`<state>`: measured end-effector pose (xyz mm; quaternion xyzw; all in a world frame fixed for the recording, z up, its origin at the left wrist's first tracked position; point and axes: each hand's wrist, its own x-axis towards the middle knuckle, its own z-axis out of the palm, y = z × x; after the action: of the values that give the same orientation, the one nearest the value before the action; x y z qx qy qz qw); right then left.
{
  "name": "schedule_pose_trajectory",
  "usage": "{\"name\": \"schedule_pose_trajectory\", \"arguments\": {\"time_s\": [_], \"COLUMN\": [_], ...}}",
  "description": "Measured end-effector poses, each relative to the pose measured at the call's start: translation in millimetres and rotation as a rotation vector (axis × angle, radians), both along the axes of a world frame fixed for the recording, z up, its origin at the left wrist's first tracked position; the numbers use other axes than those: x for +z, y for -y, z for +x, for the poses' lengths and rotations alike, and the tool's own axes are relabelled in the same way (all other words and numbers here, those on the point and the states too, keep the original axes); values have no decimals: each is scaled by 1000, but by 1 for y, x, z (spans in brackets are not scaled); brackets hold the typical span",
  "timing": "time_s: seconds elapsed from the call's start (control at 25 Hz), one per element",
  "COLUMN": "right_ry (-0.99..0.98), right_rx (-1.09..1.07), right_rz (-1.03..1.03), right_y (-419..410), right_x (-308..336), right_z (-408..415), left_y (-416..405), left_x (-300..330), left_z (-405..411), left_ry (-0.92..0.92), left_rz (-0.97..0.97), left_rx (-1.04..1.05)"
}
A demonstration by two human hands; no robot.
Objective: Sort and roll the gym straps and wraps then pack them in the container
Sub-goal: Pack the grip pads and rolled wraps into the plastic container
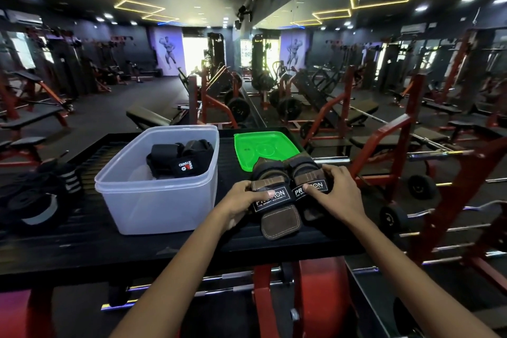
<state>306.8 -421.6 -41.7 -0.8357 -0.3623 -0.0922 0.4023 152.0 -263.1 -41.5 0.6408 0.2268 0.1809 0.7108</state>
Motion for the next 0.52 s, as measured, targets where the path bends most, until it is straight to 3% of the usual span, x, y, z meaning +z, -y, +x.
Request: {"name": "schedule_pose_trajectory", "arguments": {"time_s": [0.2,0.32,0.52], "right_ry": [-133,-225,-438], "right_rx": [163,247,318], "right_rz": [12,41,363], "right_y": [3,3,5], "right_x": [1,1,14], "right_z": [-2,3,8], "left_y": [-5,-3,3], "left_x": [9,20,58], "left_z": [-6,-9,-16], "left_ry": [-104,-200,-182], "left_rz": [13,122,195], "left_rx": [-46,-67,-90]}}
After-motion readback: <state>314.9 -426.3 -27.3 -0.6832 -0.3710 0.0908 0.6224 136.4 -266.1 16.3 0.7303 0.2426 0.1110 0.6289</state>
